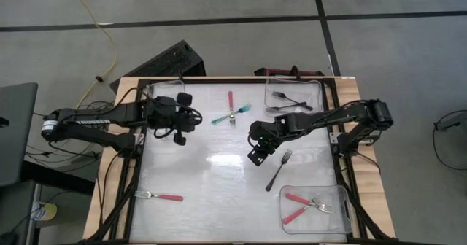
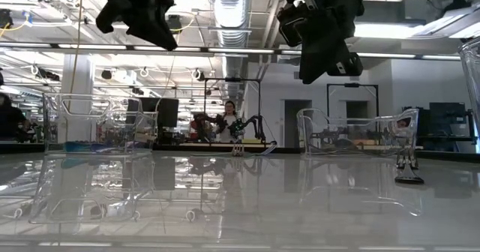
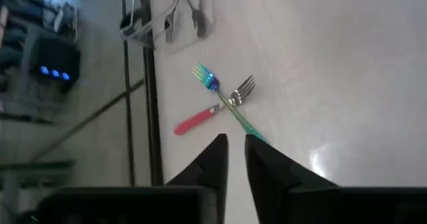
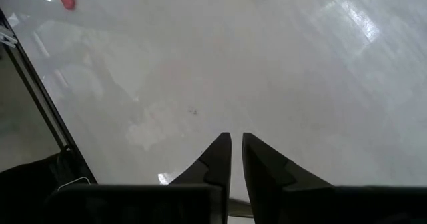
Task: Sort silverware by color (type)
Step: Put the pink fork into the bottom right transparent bin
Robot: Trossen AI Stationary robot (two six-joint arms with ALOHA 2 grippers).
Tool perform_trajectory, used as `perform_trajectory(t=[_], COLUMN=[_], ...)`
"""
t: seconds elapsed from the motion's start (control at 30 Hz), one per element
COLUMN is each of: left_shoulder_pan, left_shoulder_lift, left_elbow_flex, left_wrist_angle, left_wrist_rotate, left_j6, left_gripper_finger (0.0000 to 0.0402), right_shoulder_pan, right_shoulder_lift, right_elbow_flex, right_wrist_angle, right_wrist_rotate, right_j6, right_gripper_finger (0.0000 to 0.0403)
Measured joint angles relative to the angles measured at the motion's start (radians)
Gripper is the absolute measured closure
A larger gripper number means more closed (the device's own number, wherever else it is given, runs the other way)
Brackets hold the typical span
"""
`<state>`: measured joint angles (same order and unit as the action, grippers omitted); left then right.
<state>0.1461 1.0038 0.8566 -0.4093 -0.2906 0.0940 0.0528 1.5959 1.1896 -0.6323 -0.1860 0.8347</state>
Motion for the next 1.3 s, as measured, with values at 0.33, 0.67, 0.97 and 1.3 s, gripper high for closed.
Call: perform_trajectory(t=[0.33,0.67,0.97,1.3], left_shoulder_pan=[0.082,0.156,0.239,0.249], left_shoulder_lift=[0.23,0.645,0.901,0.93], left_elbow_flex=[0.026,0.324,0.449,0.446], left_wrist_angle=[0.002,-0.028,-0.024,0.012], left_wrist_rotate=[0.233,0.152,0.182,0.194], left_j6=[-0.244,-0.231,-0.22,-0.204], left_gripper_finger=[0.025,0.0215,0.0215,0.0216], right_shoulder_pan=[0.012,0.071,0.14,0.188], right_shoulder_lift=[0.0,-0.046,-0.137,-0.164], right_elbow_flex=[0.0,-0.001,-0.001,0.0], right_wrist_angle=[-0.012,-0.094,-0.124,-0.161], right_wrist_rotate=[-0.011,-0.015,0.092,0.171], right_j6=[0.003,0.019,0.063,0.09], right_gripper_finger=[0.034,0.034,0.034,0.034])
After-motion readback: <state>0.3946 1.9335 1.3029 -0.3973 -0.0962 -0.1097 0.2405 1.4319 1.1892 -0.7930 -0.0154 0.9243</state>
